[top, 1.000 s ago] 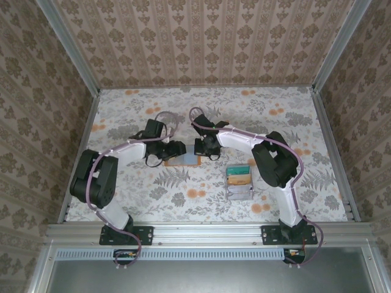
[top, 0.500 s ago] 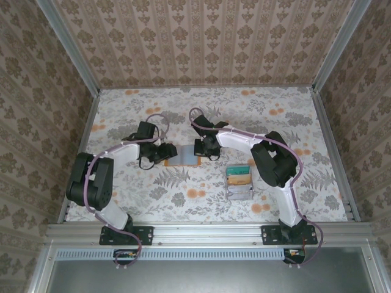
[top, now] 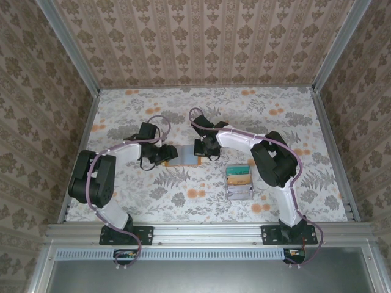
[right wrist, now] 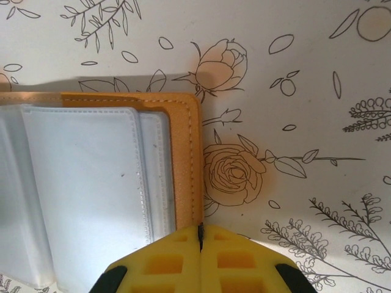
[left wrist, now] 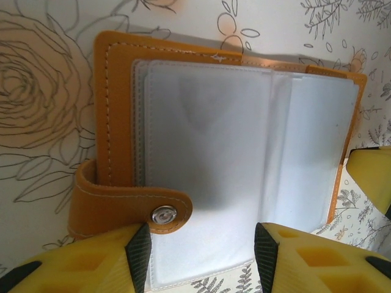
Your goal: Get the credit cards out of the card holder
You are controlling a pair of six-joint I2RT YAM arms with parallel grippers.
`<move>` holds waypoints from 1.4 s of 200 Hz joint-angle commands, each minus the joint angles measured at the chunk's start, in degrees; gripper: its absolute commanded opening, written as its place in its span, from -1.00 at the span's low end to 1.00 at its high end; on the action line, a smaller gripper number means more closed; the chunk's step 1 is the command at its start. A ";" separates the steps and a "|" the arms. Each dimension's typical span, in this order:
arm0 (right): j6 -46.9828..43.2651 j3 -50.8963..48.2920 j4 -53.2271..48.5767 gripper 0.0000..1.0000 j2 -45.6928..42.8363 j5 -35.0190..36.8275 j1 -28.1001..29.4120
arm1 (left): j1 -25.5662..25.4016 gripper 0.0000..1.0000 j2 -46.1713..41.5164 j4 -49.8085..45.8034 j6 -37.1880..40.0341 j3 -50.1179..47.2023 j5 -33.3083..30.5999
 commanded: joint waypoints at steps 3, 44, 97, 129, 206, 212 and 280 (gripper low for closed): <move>1.13 0.72 -0.05 -1.00 1.41 -0.95 0.47 | -1.59 0.04 1.98 -0.58 1.38 0.50 1.69; 1.26 0.75 -0.05 -1.00 1.68 -1.39 0.76 | -3.20 0.07 1.83 1.37 0.64 1.35 3.66; 1.44 0.36 -0.14 -1.00 1.50 -1.31 0.76 | -4.52 0.18 2.30 2.52 0.07 2.06 4.76; 1.61 -0.03 0.04 -1.00 1.30 -1.33 0.75 | -4.88 0.25 2.38 3.41 -0.35 2.38 6.07; 1.22 -0.60 -0.28 -1.00 -1.60 1.08 0.20 | -5.72 0.32 2.15 3.80 -0.73 2.57 6.06; 1.26 -0.83 -0.14 -1.00 -2.18 1.10 -0.16 | -5.66 0.32 2.04 3.68 -0.65 2.70 5.91; 2.05 -4.55 0.35 -0.72 -4.16 1.61 -2.93 | -5.58 0.32 1.38 0.26 0.12 3.36 1.73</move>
